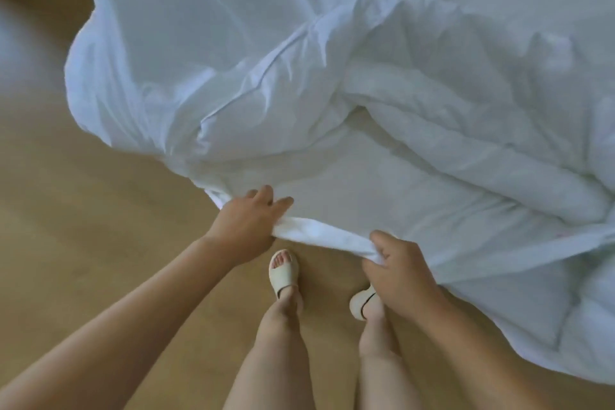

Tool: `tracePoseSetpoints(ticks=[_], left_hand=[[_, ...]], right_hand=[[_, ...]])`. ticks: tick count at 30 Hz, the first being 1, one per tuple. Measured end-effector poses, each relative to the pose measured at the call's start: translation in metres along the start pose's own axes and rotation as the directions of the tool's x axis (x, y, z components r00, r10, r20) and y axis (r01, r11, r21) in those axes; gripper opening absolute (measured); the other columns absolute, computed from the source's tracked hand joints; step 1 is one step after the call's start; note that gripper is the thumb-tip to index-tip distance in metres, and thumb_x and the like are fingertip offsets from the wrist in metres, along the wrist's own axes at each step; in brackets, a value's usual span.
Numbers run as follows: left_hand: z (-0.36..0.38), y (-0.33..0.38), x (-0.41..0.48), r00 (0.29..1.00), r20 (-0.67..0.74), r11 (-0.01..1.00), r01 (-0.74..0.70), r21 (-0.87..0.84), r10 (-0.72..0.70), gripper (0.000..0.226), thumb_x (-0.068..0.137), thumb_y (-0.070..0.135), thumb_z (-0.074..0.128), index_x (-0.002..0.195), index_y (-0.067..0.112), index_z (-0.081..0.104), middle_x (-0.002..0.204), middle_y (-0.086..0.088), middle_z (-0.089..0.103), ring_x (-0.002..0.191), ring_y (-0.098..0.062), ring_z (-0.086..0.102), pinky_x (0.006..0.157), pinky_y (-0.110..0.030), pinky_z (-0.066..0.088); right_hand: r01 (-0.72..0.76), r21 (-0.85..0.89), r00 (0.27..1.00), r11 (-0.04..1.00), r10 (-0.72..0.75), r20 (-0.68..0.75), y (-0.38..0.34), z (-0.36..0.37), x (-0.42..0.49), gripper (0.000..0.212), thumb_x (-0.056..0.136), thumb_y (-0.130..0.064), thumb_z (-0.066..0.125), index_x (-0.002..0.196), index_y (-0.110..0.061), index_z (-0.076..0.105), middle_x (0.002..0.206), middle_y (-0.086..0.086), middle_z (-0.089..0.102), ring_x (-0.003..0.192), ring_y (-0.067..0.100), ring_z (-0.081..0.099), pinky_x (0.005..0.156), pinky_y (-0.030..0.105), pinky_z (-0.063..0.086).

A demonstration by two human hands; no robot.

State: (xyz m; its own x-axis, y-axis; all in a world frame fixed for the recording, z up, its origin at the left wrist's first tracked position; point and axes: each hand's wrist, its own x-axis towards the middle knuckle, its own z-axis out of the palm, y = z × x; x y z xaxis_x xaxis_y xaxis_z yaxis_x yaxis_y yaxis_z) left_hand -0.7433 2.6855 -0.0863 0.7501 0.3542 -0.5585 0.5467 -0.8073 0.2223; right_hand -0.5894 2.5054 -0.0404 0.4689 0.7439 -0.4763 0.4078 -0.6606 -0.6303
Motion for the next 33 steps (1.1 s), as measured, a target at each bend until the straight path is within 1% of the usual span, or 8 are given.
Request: tracePoseSetpoints(ticks=[3,8,13,17,21,25,29,33], left_hand=[[-0.022,0.034,0.008,0.975,-0.065,0.975,-0.217,-0.049,0.213,0.036,0.091,0.024,0.047,0.128,0.022,0.049,0.119,0.000,0.054,0.107,-0.022,0.052,0.081,-0.028,0.034],[-0.022,0.053,-0.031,0.878,0.101,0.836,-0.403,-0.373,0.468,0.021,0.078,0.040,0.047,0.070,0.028,0.032,0.054,0.006,0.041,0.047,-0.010,0.037,0.046,-0.022,0.023],[0.024,0.017,-0.033,0.767,0.634,0.986,-0.163,0.044,0.099,0.031,0.092,0.024,0.045,0.122,0.018,0.047,0.117,-0.003,0.058,0.107,-0.023,0.057,0.084,-0.030,0.044],[0.051,0.045,-0.027,0.832,0.549,0.960,-0.211,0.184,0.078,0.042,0.093,0.026,0.043,0.132,0.015,0.036,0.125,-0.006,0.054,0.114,-0.026,0.055,0.091,-0.035,0.043],[0.053,0.116,-0.014,0.900,0.315,0.953,-0.282,-0.105,0.301,0.060,0.083,0.036,0.054,0.136,0.022,0.028,0.119,-0.002,0.046,0.111,-0.023,0.048,0.089,-0.033,0.039],[0.043,0.195,-0.008,0.888,0.155,0.884,-0.383,-0.269,0.432,0.027,0.085,0.022,0.049,0.112,0.019,0.051,0.100,0.001,0.063,0.090,-0.019,0.060,0.065,-0.022,0.032],[0.033,0.217,-0.007,0.832,0.318,0.891,-0.425,-0.159,0.454,0.007,0.083,0.024,0.051,0.090,0.022,0.050,0.073,0.004,0.058,0.073,-0.022,0.058,0.056,-0.027,0.034],[0.029,0.236,-0.002,0.804,0.497,0.939,-0.335,-0.077,0.327,0.035,0.086,0.038,0.053,0.120,0.032,0.049,0.112,0.010,0.057,0.103,-0.015,0.056,0.082,-0.024,0.041]], right_hand=[[-0.009,0.035,0.999,0.999,0.011,-0.048,-0.003,-0.008,-0.006,0.044,0.074,0.002,0.055,0.057,-0.022,0.022,0.051,-0.006,0.023,0.050,0.011,0.024,0.044,0.021,0.023],[-0.093,-0.248,0.990,0.964,0.115,0.076,0.039,-0.007,-0.010,0.018,0.075,-0.001,0.052,0.074,-0.018,0.048,0.070,-0.004,0.051,0.068,0.010,0.048,0.059,0.025,0.032],[-0.001,-0.555,0.936,0.832,0.196,0.292,0.074,0.040,-0.049,0.014,0.091,-0.025,0.043,0.077,-0.022,0.042,0.076,-0.003,0.055,0.084,0.024,0.050,0.065,0.030,0.021],[0.062,-0.519,0.946,0.853,0.115,0.302,0.068,0.046,-0.071,0.019,0.083,-0.017,0.043,0.066,-0.021,0.036,0.070,-0.002,0.056,0.065,0.021,0.039,0.066,0.028,0.018],[0.000,-0.334,0.986,0.943,0.056,0.159,0.063,0.010,-0.076,0.023,0.081,-0.020,0.043,0.063,-0.022,0.030,0.061,-0.009,0.034,0.065,0.020,0.038,0.052,0.023,0.016],[-0.013,-0.077,1.000,0.997,0.015,0.023,0.076,-0.015,-0.090,0.009,0.077,-0.017,0.051,0.078,-0.015,0.043,0.079,-0.004,0.043,0.077,0.014,0.037,0.061,0.027,0.026],[-0.029,-0.234,0.998,0.972,0.042,0.051,0.145,-0.063,-0.095,0.040,0.077,-0.033,0.060,0.112,-0.017,0.052,0.125,-0.002,0.045,0.115,0.019,0.040,0.093,0.032,0.035],[-0.127,-0.468,0.989,0.875,0.075,-0.129,0.221,-0.120,-0.085,0.069,0.076,-0.029,0.073,0.136,-0.010,0.045,0.151,0.019,0.024,0.139,0.037,0.024,0.110,0.048,0.021]])
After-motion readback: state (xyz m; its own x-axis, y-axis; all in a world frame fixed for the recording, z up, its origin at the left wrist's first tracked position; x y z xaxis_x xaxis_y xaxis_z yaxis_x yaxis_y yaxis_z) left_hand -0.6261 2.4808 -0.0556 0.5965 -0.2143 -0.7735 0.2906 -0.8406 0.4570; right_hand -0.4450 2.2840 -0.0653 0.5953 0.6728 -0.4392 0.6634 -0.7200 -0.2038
